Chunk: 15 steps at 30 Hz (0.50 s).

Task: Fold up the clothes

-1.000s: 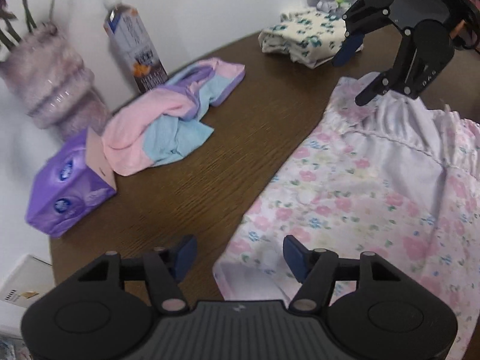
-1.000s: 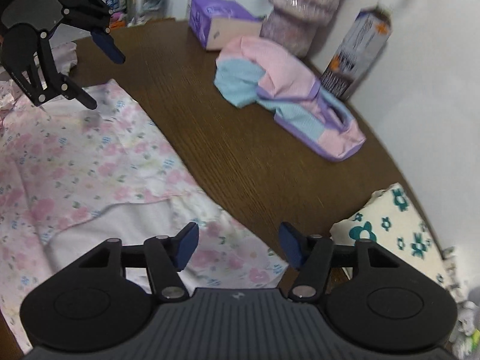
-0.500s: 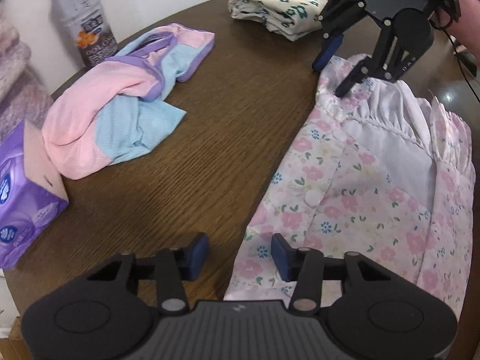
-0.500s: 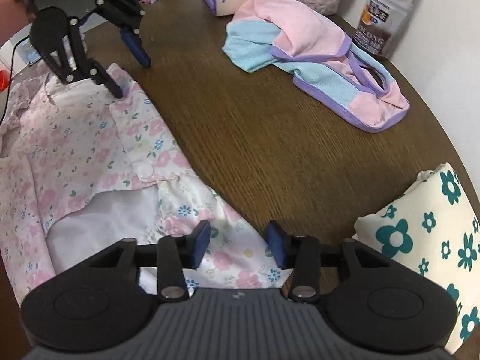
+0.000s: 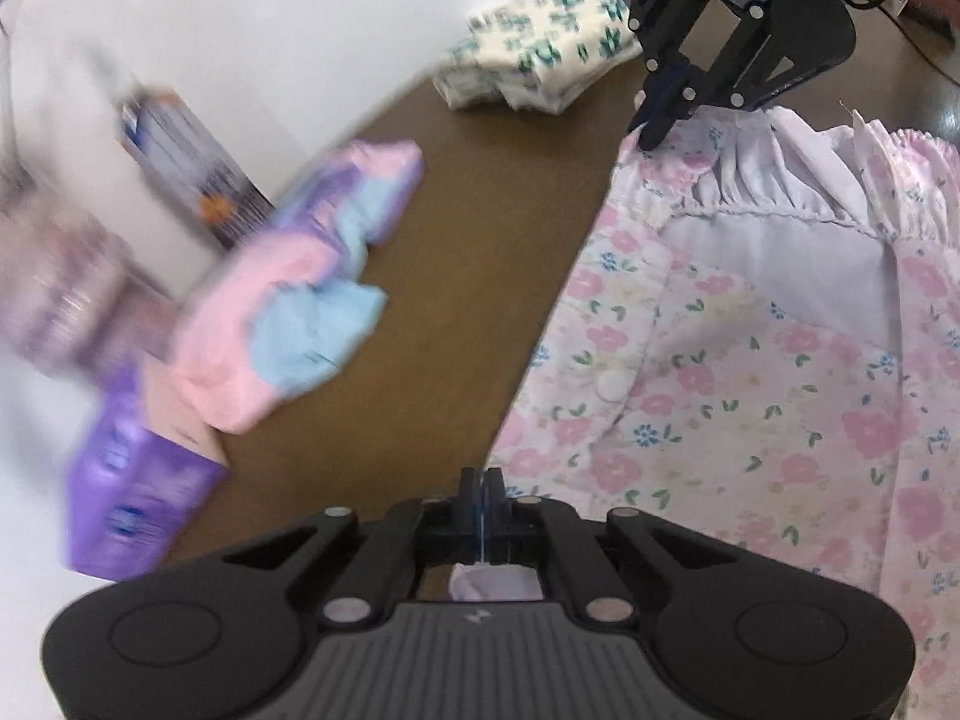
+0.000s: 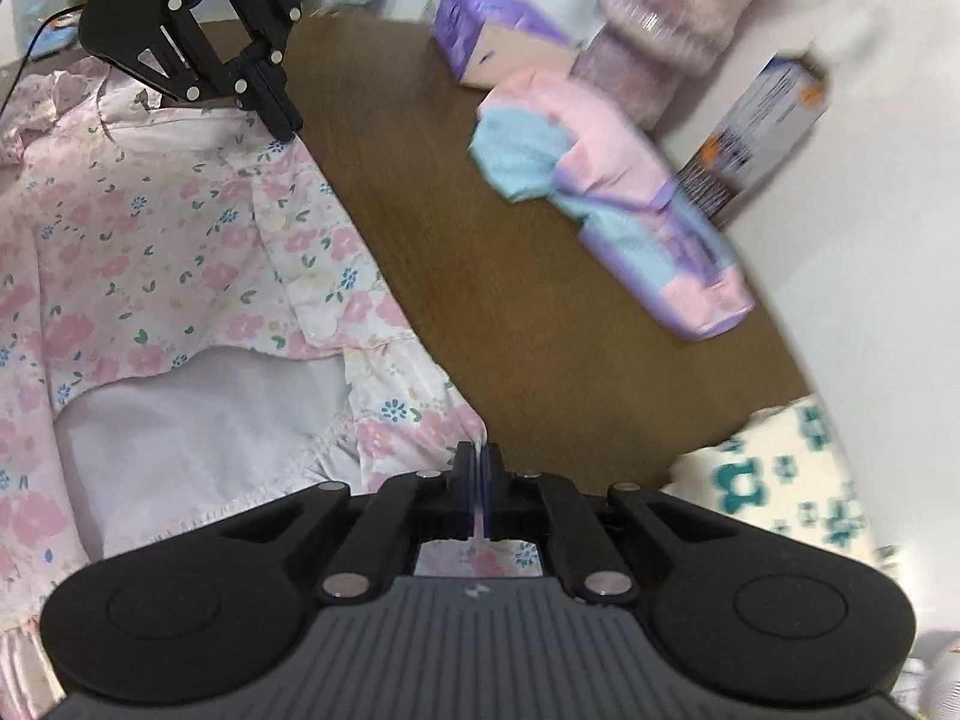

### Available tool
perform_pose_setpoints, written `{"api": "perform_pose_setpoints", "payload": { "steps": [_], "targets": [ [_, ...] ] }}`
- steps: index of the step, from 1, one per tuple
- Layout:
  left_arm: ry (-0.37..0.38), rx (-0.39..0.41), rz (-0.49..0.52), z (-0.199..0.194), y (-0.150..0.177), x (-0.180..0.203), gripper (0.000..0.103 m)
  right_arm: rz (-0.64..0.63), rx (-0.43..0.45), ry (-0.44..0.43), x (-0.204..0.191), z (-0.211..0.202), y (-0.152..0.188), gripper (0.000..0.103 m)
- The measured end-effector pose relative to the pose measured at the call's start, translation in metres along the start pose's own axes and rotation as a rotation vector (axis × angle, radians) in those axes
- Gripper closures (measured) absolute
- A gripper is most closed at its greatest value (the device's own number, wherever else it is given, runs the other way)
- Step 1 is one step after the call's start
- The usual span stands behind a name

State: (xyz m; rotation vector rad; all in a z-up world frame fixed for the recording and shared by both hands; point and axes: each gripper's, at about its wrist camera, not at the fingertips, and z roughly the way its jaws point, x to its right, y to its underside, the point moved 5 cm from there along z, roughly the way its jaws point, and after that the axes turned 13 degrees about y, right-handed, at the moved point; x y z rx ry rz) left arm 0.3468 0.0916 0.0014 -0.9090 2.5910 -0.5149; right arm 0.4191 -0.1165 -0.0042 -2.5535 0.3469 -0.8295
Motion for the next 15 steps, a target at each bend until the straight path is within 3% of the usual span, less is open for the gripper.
{"api": "perform_pose_setpoints", "payload": {
  "steps": [4, 9, 13, 15],
  "targets": [
    [-0.129, 0.033, 0.107, -0.024, -0.003, 0.031, 0.103, -0.049, 0.079, 0.119, -0.011, -0.027, 0.004, 0.102],
    [-0.357, 0.05, 0.293, -0.05, -0.001, 0.085, 0.103, -0.187, 0.183, 0.291, -0.039, -0.067, 0.015, 0.102],
    [-0.445, 0.07, 0.377, -0.061, 0.004, 0.137, 0.103, -0.327, 0.238, 0.408, -0.074, -0.095, 0.034, 0.102],
    [-0.44, 0.082, 0.382, -0.063, 0.008, 0.164, 0.103, -0.378, 0.253, 0.44, -0.091, -0.106, 0.044, 0.102]
  ]
}}
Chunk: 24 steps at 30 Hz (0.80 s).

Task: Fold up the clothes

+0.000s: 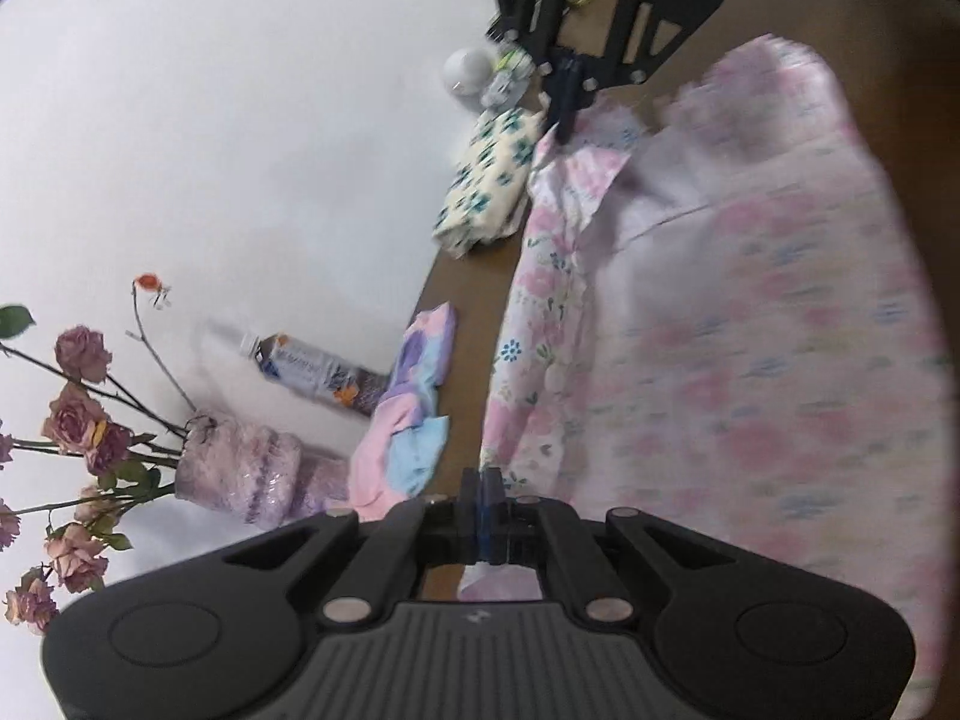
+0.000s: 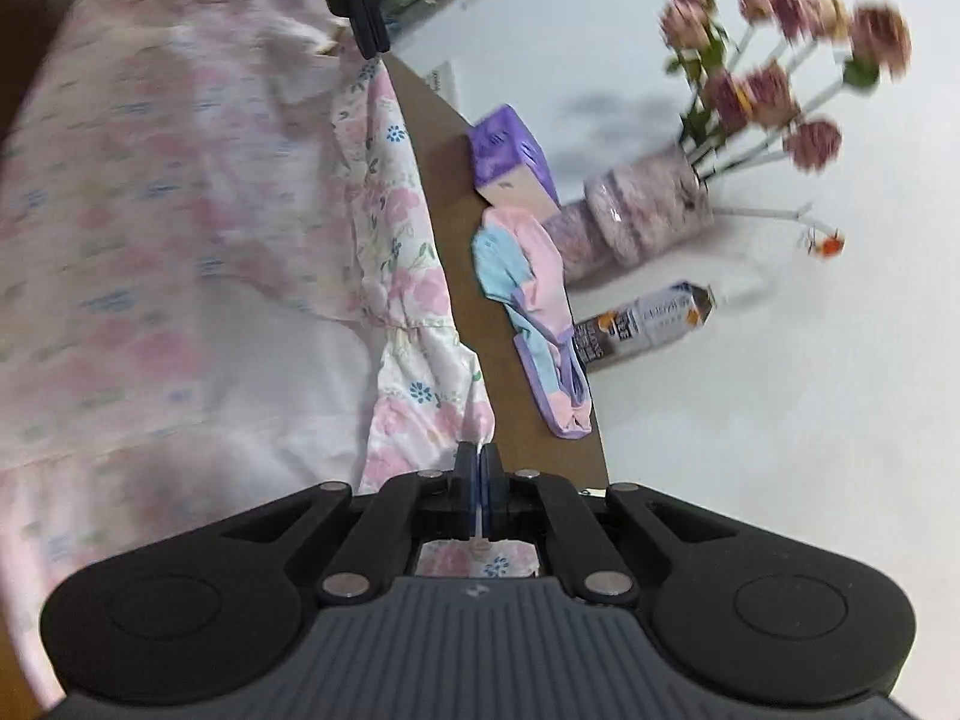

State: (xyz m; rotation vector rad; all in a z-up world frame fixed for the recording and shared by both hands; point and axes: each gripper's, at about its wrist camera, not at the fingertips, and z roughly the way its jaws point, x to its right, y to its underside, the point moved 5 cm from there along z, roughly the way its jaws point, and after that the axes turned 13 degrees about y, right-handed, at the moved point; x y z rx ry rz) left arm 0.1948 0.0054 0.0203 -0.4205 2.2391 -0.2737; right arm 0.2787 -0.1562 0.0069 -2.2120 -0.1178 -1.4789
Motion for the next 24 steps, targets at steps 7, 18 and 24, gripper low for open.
{"api": "perform_pose_setpoints", "payload": {
  "steps": [7, 18, 24],
  "targets": [
    [0.019, -0.01, -0.022, 0.0, -0.002, 0.047, 0.103, -0.17, 0.039, 0.093, -0.046, -0.031, 0.002, 0.102],
    [0.052, -0.044, -0.119, 0.017, -0.013, 0.039, 0.07, -0.145, 0.032, 0.114, -0.06, -0.037, -0.001, 0.102],
    [0.096, -0.098, -0.074, 0.033, -0.011, 0.038, 0.103, -0.085, 0.011, 0.054, -0.058, -0.041, 0.004, 0.093]
  ]
}}
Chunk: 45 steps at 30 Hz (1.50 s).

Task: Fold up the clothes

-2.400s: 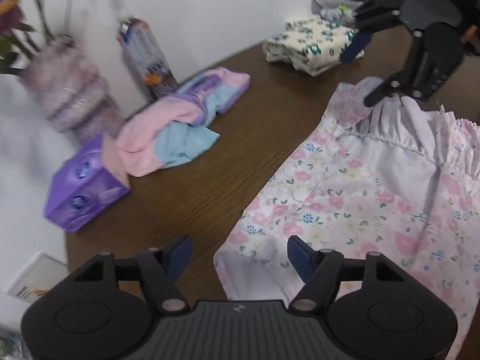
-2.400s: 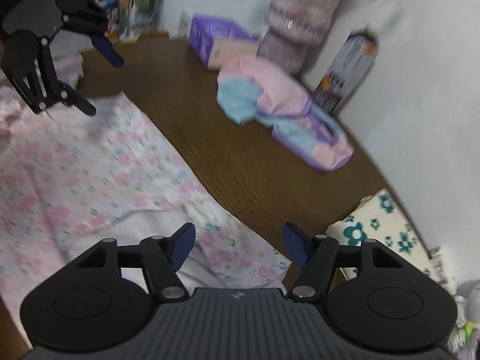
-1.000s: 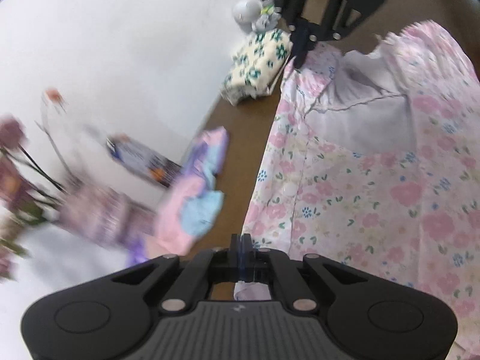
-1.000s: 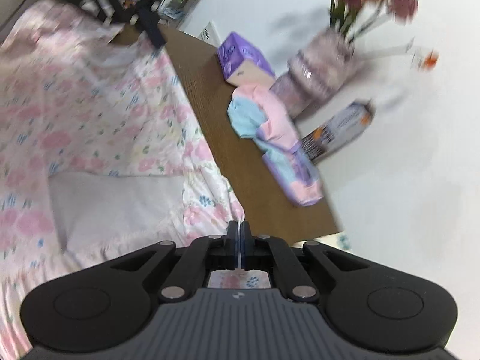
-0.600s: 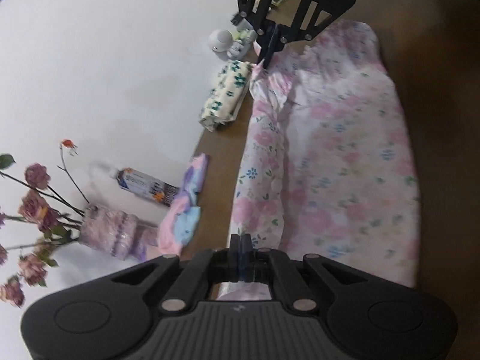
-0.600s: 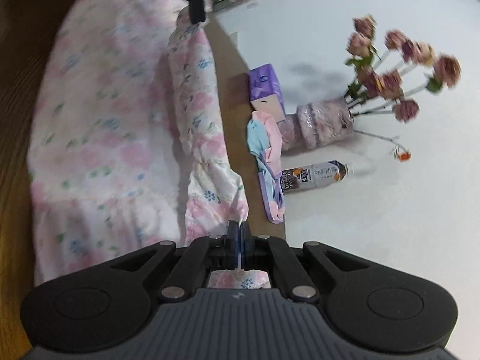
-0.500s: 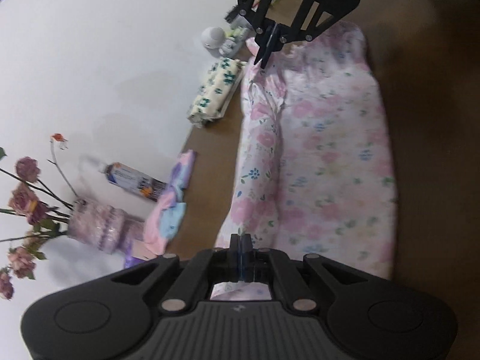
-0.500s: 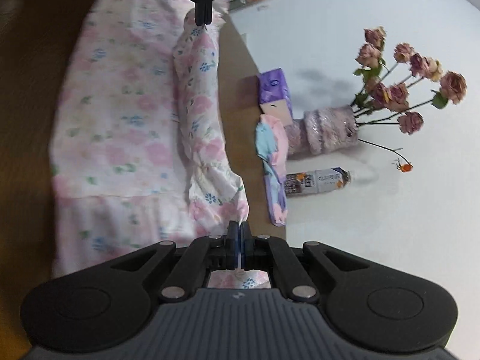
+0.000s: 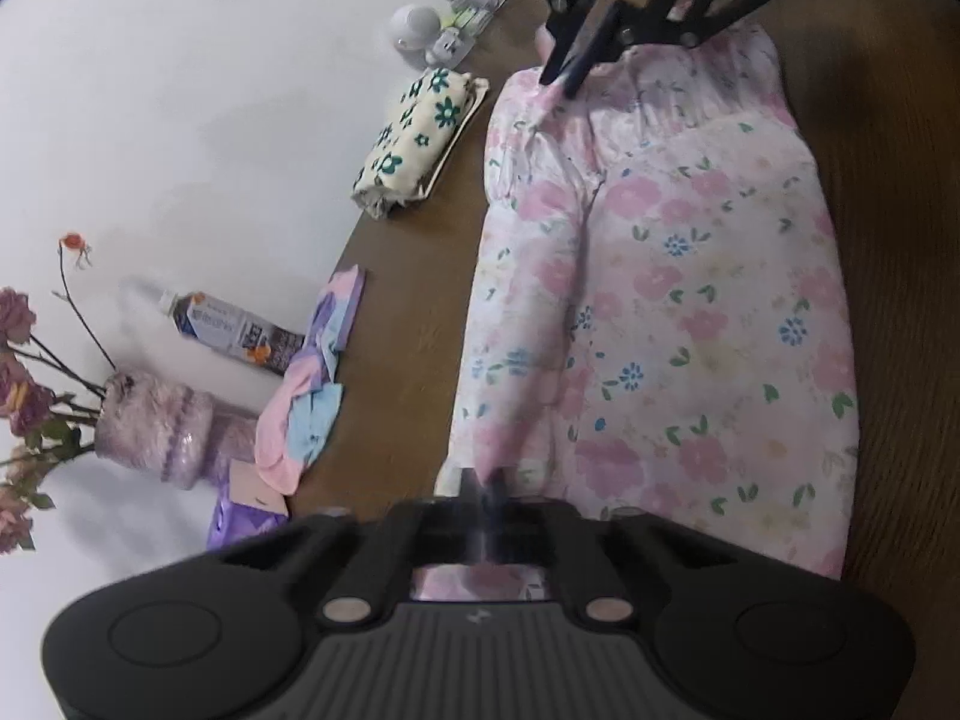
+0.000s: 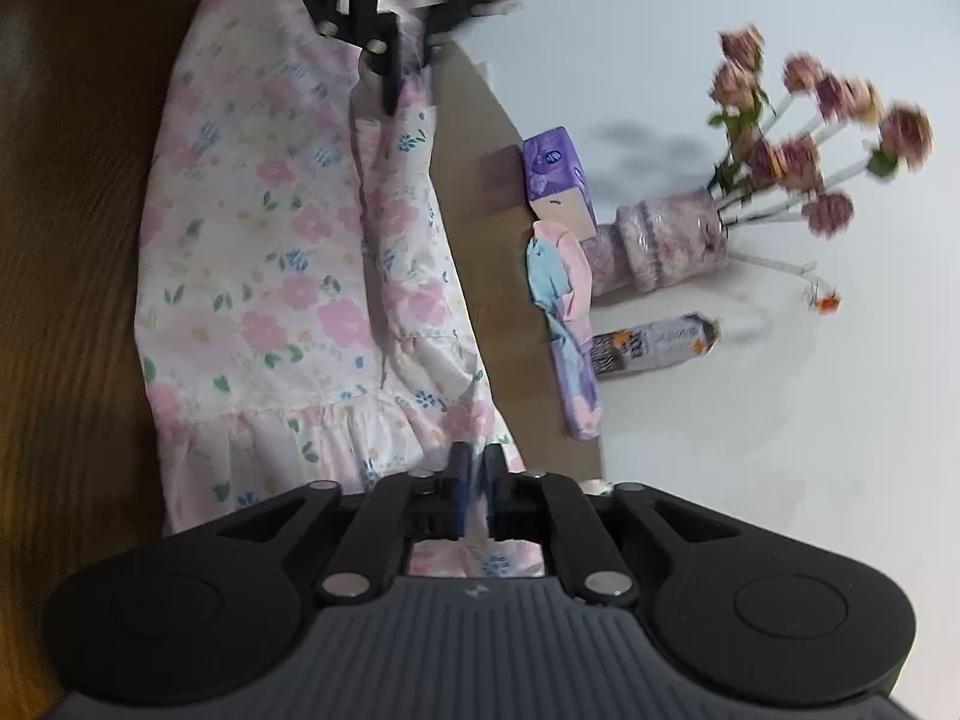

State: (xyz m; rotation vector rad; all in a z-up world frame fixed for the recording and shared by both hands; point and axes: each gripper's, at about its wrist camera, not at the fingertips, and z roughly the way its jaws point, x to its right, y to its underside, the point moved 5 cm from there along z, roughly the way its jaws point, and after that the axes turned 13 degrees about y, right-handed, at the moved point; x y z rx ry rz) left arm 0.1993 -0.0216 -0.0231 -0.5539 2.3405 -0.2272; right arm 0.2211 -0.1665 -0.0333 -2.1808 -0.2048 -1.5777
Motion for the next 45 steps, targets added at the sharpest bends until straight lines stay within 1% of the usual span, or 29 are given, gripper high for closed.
{"api": "perform_pose_setpoints", "payload": {
  "steps": [1, 3, 6, 8, 10, 12, 14, 15, 16, 19, 21, 23, 25, 26, 28, 29, 33, 36, 39, 42, 45],
  "targets": [
    [-0.007, 0.01, 0.009, -0.002, 0.0, 0.0, 0.103, 0.049, -0.008, -0.03, 0.006, 0.0, 0.0, 0.078],
    [-0.031, 0.024, 0.045, -0.006, -0.001, 0.002, 0.103, 0.144, -0.028, -0.115, 0.022, 0.002, -0.003, 0.059],
    [-0.049, 0.025, 0.077, -0.009, 0.001, 0.006, 0.103, 0.22, -0.042, -0.226, 0.045, 0.013, -0.008, 0.059],
    [-0.054, 0.024, 0.088, -0.01, 0.002, 0.008, 0.103, 0.242, -0.07, -0.302, 0.056, 0.026, -0.01, 0.059],
    [-0.048, 0.022, 0.081, -0.009, 0.002, 0.007, 0.103, 0.257, -0.124, -0.411, 0.061, 0.044, -0.009, 0.059],
    [-0.049, 0.027, 0.07, -0.011, 0.003, 0.006, 0.103, 0.244, -0.165, -0.499, 0.059, 0.058, -0.008, 0.06],
    [-0.052, 0.032, 0.064, -0.011, 0.004, 0.003, 0.103, 0.22, -0.201, -0.521, 0.054, 0.068, -0.007, 0.065],
    [-0.056, 0.035, 0.065, -0.012, 0.004, 0.003, 0.103, 0.211, -0.218, -0.521, 0.051, 0.072, -0.006, 0.082],
    [-0.061, 0.038, 0.067, -0.013, 0.004, 0.002, 0.103, 0.214, -0.225, -0.506, 0.051, 0.073, -0.005, 0.097],
    [-0.082, 0.046, 0.075, -0.017, 0.005, 0.001, 0.103, 0.211, -0.193, -0.35, 0.059, 0.063, -0.008, 0.099],
    [-0.12, 0.054, 0.089, -0.02, 0.005, 0.002, 0.103, 0.173, -0.145, -0.223, 0.06, 0.046, -0.009, 0.1],
    [-0.151, 0.055, 0.123, -0.021, 0.006, 0.008, 0.103, 0.092, -0.102, -0.104, 0.048, 0.03, -0.01, 0.1],
    [-0.174, 0.049, 0.169, -0.018, 0.007, 0.018, 0.103, -0.004, -0.077, -0.014, 0.025, 0.017, -0.008, 0.101],
    [-0.183, 0.043, 0.193, -0.016, 0.008, 0.024, 0.103, -0.043, -0.077, 0.009, 0.013, 0.014, -0.005, 0.101],
    [-0.194, 0.034, 0.24, -0.014, 0.009, 0.037, 0.103, -0.109, -0.079, 0.045, -0.007, 0.01, 0.0, 0.101],
    [-0.198, 0.031, 0.263, -0.014, 0.009, 0.043, 0.103, -0.122, -0.082, 0.062, -0.013, 0.008, 0.002, 0.101],
    [-0.241, 0.011, 0.334, -0.013, 0.012, 0.055, 0.103, -0.147, -0.088, 0.127, -0.02, 0.002, 0.001, 0.101],
    [-0.23, -0.017, 0.347, -0.009, 0.017, 0.061, 0.103, -0.154, -0.081, 0.135, -0.022, -0.001, -0.001, 0.101],
    [-0.205, -0.048, 0.346, -0.003, 0.024, 0.067, 0.103, -0.167, -0.075, 0.122, -0.027, -0.002, -0.002, 0.101],
    [-0.21, -0.06, 0.336, -0.002, 0.027, 0.065, 0.103, -0.176, -0.075, 0.114, -0.03, 0.002, -0.003, 0.1],
    [-0.219, -0.059, 0.324, -0.005, 0.027, 0.064, 0.103, -0.185, -0.065, 0.131, -0.028, -0.002, -0.006, 0.1]
  ]
}}
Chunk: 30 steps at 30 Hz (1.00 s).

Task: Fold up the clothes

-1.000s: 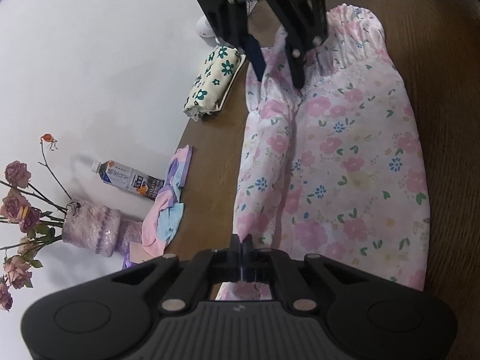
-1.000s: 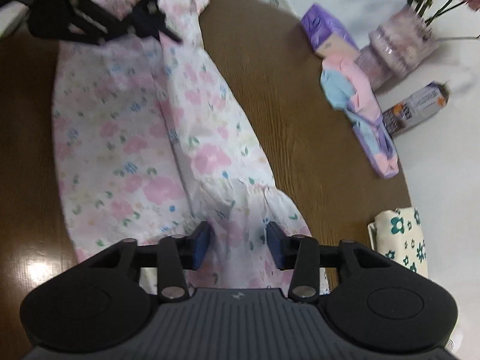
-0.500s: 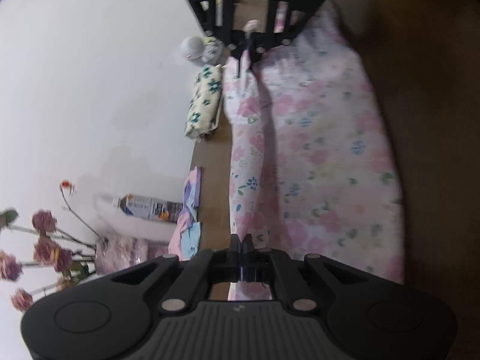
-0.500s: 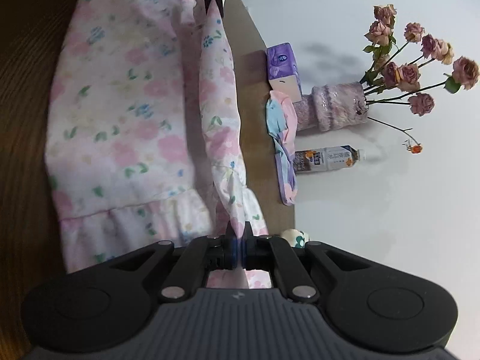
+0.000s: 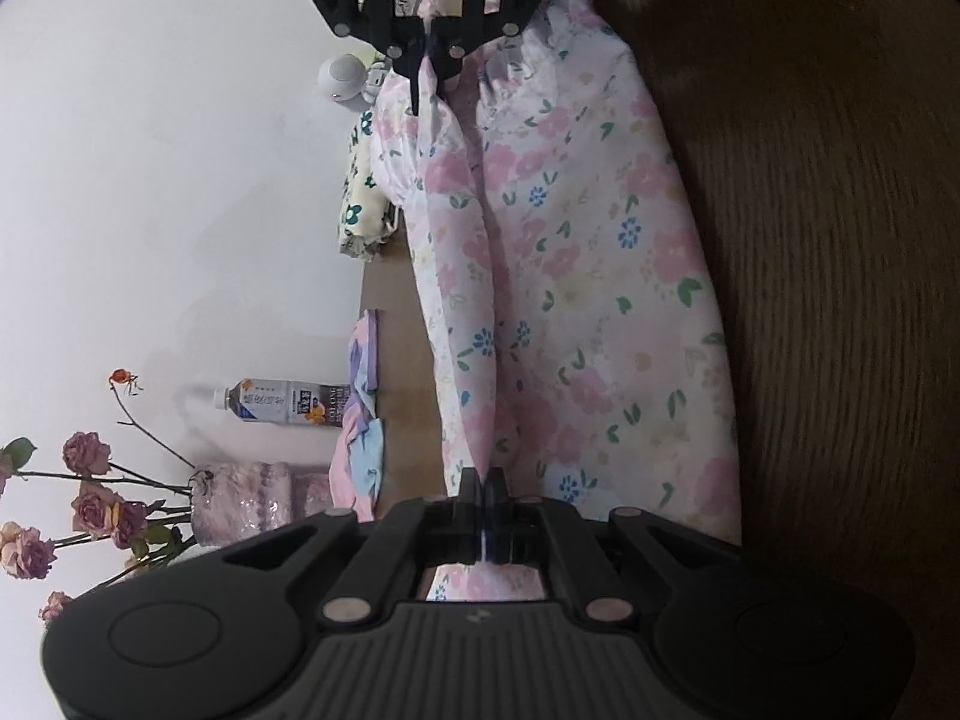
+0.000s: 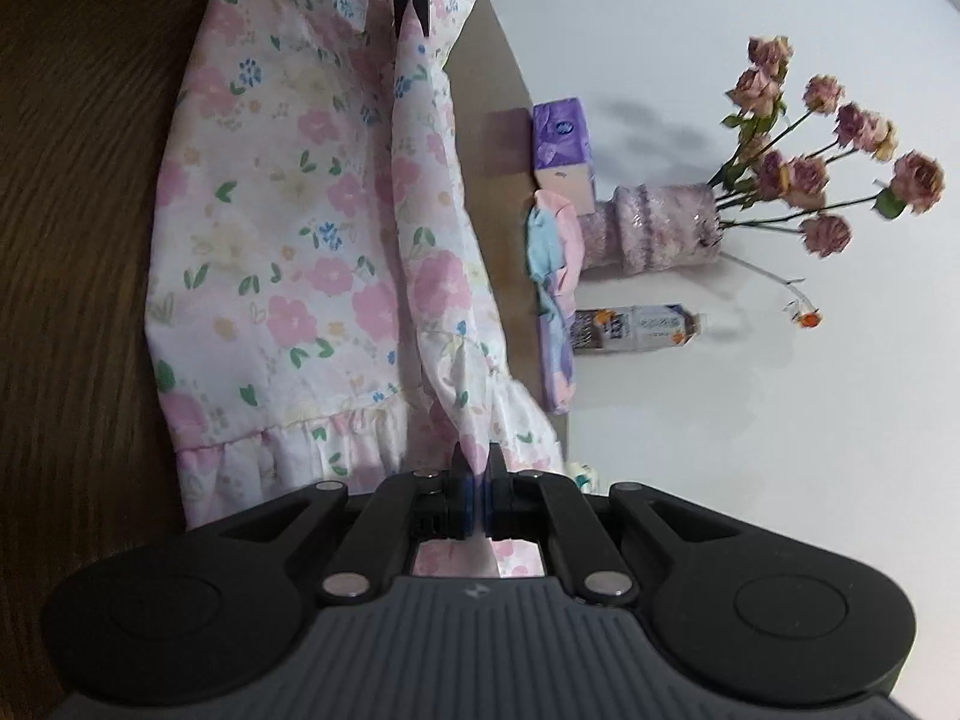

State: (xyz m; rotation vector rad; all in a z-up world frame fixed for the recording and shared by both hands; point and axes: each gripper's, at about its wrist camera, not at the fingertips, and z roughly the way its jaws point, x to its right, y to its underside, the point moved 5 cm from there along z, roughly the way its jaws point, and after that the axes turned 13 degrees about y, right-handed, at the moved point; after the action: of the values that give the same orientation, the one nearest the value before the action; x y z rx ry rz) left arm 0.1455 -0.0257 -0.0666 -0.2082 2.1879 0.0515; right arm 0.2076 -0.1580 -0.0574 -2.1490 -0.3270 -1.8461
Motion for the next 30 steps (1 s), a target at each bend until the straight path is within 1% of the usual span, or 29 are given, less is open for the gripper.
{"api": "perform_pose_setpoints", "payload": {
  "steps": [3, 8, 12, 14, 15, 16, 17, 19, 21, 26, 27, 30],
  "targets": [
    [-0.005, -0.006, -0.011, -0.001, 0.001, -0.002, 0.103, -0.005, 0.008, 0.023, 0.006, -0.006, -0.003, 0.101],
    [-0.017, -0.006, -0.027, 0.0, 0.003, -0.004, 0.103, -0.033, 0.01, 0.017, 0.006, -0.01, -0.005, 0.102],
    [-0.064, 0.002, -0.04, -0.006, 0.001, -0.008, 0.103, -0.075, 0.022, 0.104, 0.009, -0.015, -0.008, 0.102],
    [-0.107, 0.024, -0.023, -0.013, -0.001, -0.01, 0.103, -0.081, 0.014, 0.108, 0.01, -0.016, -0.007, 0.102],
    [-0.121, 0.022, -0.008, -0.016, -0.003, -0.009, 0.103, -0.084, 0.01, 0.108, 0.01, -0.017, -0.007, 0.102],
    [-0.118, 0.023, -0.002, -0.017, -0.005, -0.007, 0.103, -0.087, 0.006, 0.108, 0.01, -0.017, -0.007, 0.102],
    [-0.097, 0.022, -0.005, -0.017, -0.005, -0.004, 0.103, -0.09, 0.002, 0.108, 0.01, -0.018, -0.006, 0.102],
    [-0.06, 0.016, 0.001, -0.015, -0.006, 0.004, 0.103, -0.094, -0.005, 0.063, -0.001, -0.02, -0.005, 0.102],
    [-0.041, 0.009, 0.004, -0.014, -0.005, 0.012, 0.103, -0.093, -0.008, 0.023, -0.011, -0.025, -0.005, 0.102],
    [-0.024, 0.011, -0.013, -0.017, -0.005, 0.018, 0.103, -0.059, -0.027, 0.004, -0.016, -0.027, -0.005, 0.102],
    [-0.022, 0.014, -0.013, -0.013, -0.002, 0.011, 0.103, -0.053, -0.033, 0.002, -0.017, -0.027, -0.005, 0.101],
    [-0.005, 0.02, -0.017, -0.015, -0.003, 0.014, 0.103, -0.043, -0.044, 0.004, -0.018, -0.026, -0.003, 0.101]
  ]
}}
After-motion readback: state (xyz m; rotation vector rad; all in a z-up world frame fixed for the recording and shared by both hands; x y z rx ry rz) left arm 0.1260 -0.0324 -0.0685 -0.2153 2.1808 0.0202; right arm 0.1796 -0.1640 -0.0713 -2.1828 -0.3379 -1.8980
